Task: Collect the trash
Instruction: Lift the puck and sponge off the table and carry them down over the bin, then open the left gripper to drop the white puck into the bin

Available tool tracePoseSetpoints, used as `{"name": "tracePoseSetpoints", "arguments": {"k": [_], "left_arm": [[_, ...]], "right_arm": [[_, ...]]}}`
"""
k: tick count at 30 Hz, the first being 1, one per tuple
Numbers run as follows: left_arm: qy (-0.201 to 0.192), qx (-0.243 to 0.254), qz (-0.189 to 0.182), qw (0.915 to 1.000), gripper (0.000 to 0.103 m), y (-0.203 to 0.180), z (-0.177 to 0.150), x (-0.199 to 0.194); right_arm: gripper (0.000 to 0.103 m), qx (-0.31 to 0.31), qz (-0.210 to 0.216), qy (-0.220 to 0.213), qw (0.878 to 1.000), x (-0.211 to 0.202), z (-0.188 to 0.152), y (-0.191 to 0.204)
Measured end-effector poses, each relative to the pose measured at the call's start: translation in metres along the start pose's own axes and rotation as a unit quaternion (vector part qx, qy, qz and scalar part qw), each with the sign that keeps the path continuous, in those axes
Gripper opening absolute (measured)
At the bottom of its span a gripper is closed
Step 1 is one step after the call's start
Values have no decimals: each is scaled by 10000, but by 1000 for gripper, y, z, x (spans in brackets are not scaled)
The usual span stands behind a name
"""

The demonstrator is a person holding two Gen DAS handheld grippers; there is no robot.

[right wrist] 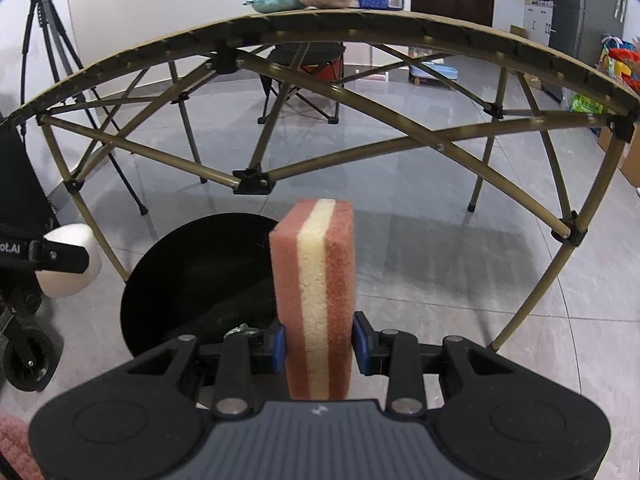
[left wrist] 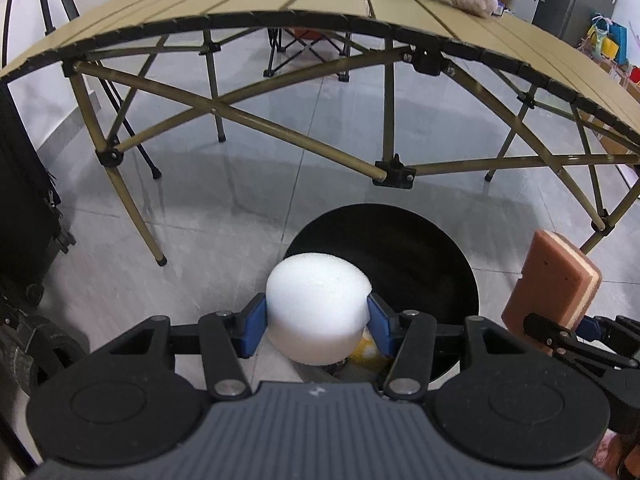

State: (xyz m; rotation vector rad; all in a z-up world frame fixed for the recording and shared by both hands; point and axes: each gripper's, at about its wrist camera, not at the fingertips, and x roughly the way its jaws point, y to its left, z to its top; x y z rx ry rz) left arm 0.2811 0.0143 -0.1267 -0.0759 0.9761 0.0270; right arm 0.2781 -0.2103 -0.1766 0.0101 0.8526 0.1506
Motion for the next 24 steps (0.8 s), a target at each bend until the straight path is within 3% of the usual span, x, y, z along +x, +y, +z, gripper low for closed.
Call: {"name": "tracePoseSetpoints", "arguments": {"k": [24], "left_arm": [[811, -166, -40, 9966, 53, -55, 21, 61]], "right_arm": [[32, 501, -430, 210, 9976, 14, -13, -56]]}}
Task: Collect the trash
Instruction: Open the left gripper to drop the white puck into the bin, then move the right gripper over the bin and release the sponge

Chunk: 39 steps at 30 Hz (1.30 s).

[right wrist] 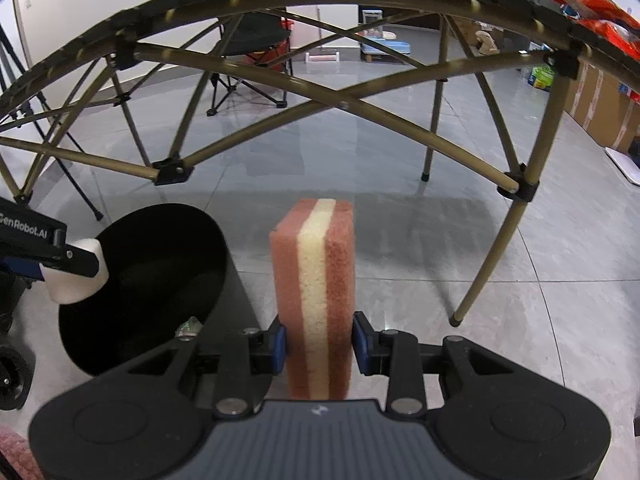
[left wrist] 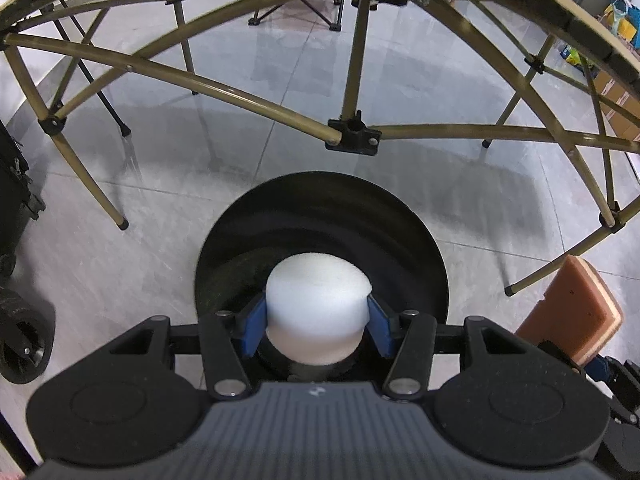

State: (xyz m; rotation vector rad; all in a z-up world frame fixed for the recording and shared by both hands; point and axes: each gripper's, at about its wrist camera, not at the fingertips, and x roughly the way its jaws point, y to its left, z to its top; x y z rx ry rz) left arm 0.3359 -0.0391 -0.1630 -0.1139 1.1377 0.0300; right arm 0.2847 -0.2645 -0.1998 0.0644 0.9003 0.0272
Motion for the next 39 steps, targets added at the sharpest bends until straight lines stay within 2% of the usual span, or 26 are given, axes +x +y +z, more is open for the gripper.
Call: {"name": "tracePoseSetpoints", "arguments": {"k": [22, 25, 26, 27, 30, 39], "left_arm": [[349, 23, 103, 9993, 56, -19, 6, 27], [399, 5, 105, 9991, 60, -18, 6, 28], [416, 6, 106, 9991, 65, -18, 6, 28], [429, 3, 118, 9990, 77, -18, 6, 28], [479, -71, 207, 9986, 101, -16, 6, 29], [717, -251, 307, 9966, 103, -7, 5, 36]], "right_arm": [[32, 74, -154, 210, 9996, 14, -7, -16], [32, 88, -157, 202, 9996, 13, -7, -16], [32, 89, -159, 199, 9996, 13, -7, -16], [32, 89, -156, 198, 9996, 13, -7, -16], [32, 85, -152, 198, 9997, 13, -7, -16], [32, 64, -146, 209, 9997, 13, -7, -14]]}}
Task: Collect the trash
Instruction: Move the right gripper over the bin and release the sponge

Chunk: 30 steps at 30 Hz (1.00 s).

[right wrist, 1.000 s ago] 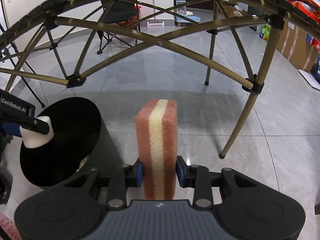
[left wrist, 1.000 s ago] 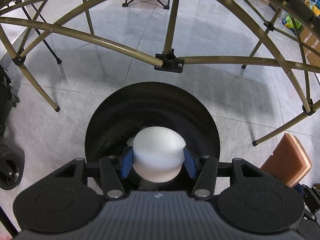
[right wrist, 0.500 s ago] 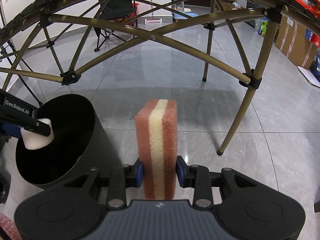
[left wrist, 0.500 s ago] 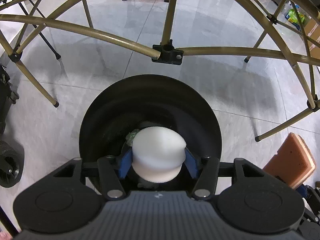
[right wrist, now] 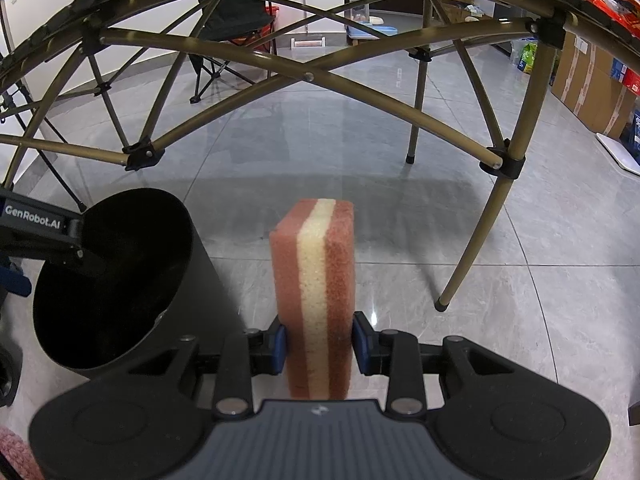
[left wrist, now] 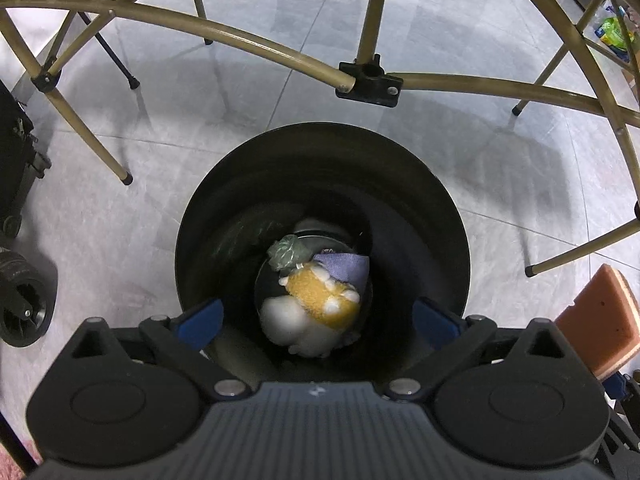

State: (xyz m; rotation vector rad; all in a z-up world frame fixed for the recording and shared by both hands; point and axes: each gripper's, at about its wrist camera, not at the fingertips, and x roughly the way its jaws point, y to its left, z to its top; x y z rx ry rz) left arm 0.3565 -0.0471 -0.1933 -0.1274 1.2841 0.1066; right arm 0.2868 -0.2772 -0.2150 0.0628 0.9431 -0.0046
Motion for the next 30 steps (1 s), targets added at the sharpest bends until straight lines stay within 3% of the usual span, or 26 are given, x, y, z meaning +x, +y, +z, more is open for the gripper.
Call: {"name": "tracePoseSetpoints", "arguments": {"k": [15, 30], "left_arm": [[-62, -5, -16, 10000, 103, 4, 0, -5], [-318, -136, -54, 9994, 103, 34, 0, -23]], "right_arm": [[32, -69, 25, -18, 10000, -1, 3, 6], [32, -244, 229, -153, 9993, -11, 14, 37]]}}
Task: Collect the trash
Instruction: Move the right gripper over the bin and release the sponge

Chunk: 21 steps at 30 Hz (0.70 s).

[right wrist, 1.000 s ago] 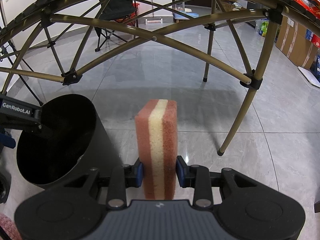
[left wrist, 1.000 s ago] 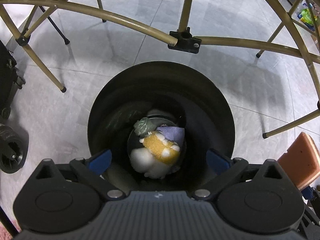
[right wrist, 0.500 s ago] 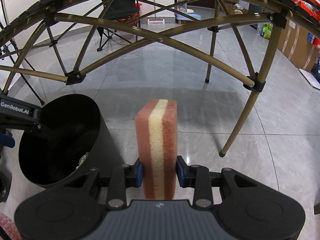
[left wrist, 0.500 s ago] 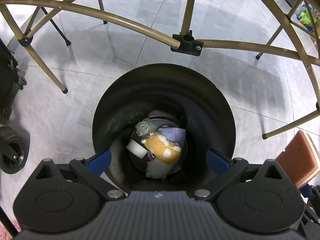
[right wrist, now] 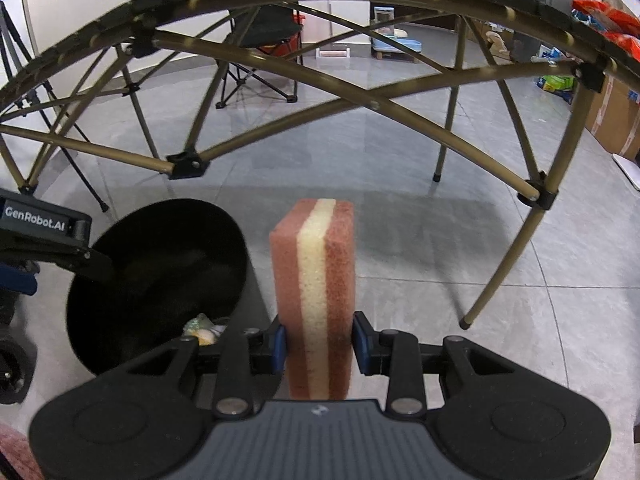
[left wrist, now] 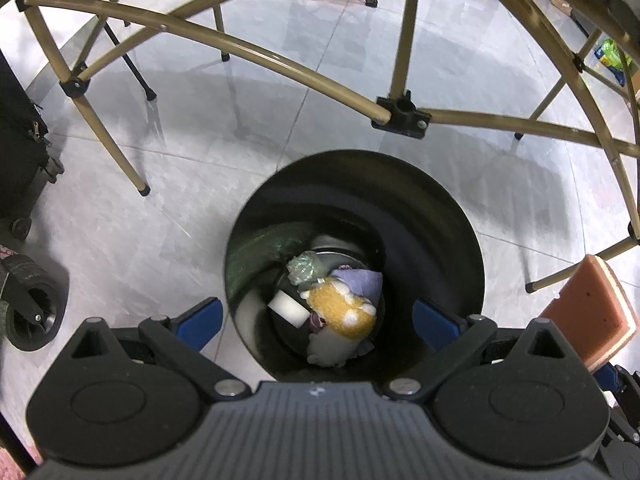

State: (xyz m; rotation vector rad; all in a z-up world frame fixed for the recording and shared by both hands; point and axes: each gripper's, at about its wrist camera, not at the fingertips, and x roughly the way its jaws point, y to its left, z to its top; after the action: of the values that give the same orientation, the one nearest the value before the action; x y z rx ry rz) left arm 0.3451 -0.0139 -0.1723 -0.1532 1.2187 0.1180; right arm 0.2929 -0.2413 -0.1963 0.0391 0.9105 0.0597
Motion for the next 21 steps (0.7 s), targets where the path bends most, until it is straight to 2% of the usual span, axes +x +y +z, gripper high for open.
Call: {"name": "tracePoseSetpoints", "arguments": {"k": [21], "left_arm": [[-462, -345, 236, 9981, 103, 75, -2, -30]], "right_arm": [[32, -247, 468, -176, 9984, -5, 24, 73]]}}
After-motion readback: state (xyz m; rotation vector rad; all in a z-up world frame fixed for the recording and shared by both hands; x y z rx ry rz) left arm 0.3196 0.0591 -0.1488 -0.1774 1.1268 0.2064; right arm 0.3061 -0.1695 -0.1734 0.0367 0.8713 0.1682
